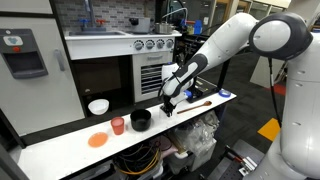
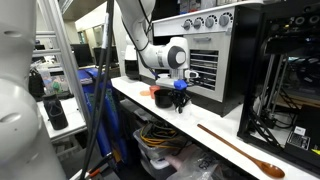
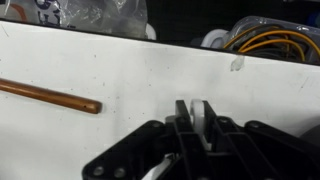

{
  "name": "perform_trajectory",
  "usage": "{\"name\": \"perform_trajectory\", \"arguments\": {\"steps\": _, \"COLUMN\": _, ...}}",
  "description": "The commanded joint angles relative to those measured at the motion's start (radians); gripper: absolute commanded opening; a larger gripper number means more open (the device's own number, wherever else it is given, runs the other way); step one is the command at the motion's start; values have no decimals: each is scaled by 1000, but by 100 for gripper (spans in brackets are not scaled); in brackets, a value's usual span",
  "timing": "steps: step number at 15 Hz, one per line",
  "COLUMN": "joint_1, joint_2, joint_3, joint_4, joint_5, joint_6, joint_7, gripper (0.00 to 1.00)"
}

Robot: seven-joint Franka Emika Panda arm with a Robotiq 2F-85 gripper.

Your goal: Pour the contents of the white cup into the bowl

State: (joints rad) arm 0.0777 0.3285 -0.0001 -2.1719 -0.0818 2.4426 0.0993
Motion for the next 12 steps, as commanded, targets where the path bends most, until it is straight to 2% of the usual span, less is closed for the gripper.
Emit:
{"name": "perform_trajectory", "arguments": {"steps": 1, "joint_1": 6, "joint_2": -1, "joint_3": -5, "joint_4": -12, "joint_5": -29, "joint_6": 25, "joint_7": 17, "gripper": 0}}
{"name": "perform_trajectory", "arguments": {"steps": 6, "joint_1": 8, "joint_2": -32, "joint_3": -20, "joint_4": -21, "joint_5": -69, "joint_6": -4, "joint_7": 31, "gripper": 2}}
{"name": "perform_trajectory", "arguments": {"steps": 12, "joint_1": 14, "joint_2": -116, "joint_3": -26, "joint_4": -21, "joint_5": -156, "joint_6": -116, "joint_7": 35, "gripper": 2}}
